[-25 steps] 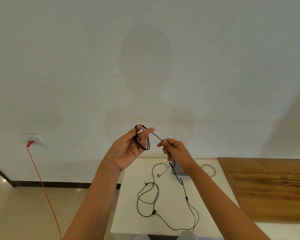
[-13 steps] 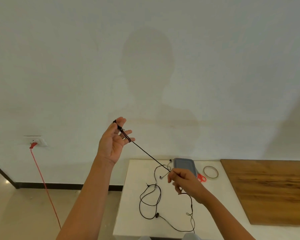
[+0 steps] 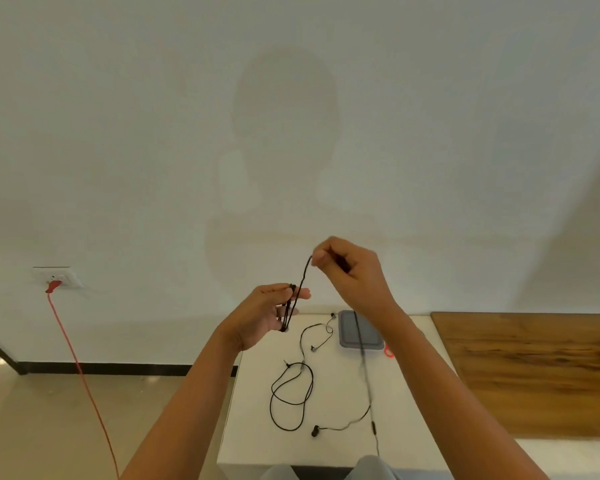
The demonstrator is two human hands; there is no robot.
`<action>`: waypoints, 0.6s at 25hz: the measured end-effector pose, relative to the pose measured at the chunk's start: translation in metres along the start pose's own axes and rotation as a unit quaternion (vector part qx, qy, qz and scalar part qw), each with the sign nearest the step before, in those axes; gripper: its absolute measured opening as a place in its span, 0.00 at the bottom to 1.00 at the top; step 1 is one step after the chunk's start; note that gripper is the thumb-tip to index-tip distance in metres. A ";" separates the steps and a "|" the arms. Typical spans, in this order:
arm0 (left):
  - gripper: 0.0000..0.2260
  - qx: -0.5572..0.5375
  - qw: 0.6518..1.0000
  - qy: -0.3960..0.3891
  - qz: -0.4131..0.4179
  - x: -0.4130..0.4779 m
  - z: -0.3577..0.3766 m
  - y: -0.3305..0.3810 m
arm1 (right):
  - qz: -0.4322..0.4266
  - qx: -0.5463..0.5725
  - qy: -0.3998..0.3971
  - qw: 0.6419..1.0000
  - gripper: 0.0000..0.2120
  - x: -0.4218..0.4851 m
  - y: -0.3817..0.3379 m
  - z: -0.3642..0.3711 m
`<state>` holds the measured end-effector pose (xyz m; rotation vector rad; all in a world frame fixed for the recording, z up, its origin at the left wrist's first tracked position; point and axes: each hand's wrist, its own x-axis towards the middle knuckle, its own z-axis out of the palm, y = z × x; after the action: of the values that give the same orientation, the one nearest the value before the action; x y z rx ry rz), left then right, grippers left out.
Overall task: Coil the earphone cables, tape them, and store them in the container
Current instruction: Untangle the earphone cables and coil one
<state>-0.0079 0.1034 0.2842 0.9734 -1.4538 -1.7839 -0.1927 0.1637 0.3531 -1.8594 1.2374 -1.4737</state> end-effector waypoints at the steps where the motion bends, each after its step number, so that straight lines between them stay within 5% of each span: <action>1: 0.12 -0.002 1.000 -0.013 -0.010 0.000 0.004 -0.001 | 0.000 -0.017 0.011 1.000 0.08 0.011 0.002 0.001; 5: 0.15 -0.025 0.997 -0.074 -0.021 -0.006 0.015 0.000 | 0.025 -0.046 0.023 0.998 0.10 0.038 0.026 -0.005; 10: 0.10 -0.206 0.961 -0.173 0.061 -0.014 0.021 0.025 | 0.128 -0.048 -0.043 0.990 0.07 0.036 0.065 -0.003; 15: 0.11 -0.244 0.954 -0.075 0.154 -0.002 0.015 0.055 | 0.182 -0.001 -0.149 0.972 0.10 -0.021 0.079 0.024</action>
<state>-0.0183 0.1021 0.3405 0.3447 -1.0912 -1.8754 -0.1994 0.1395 0.2718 -1.6674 1.3396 -0.9593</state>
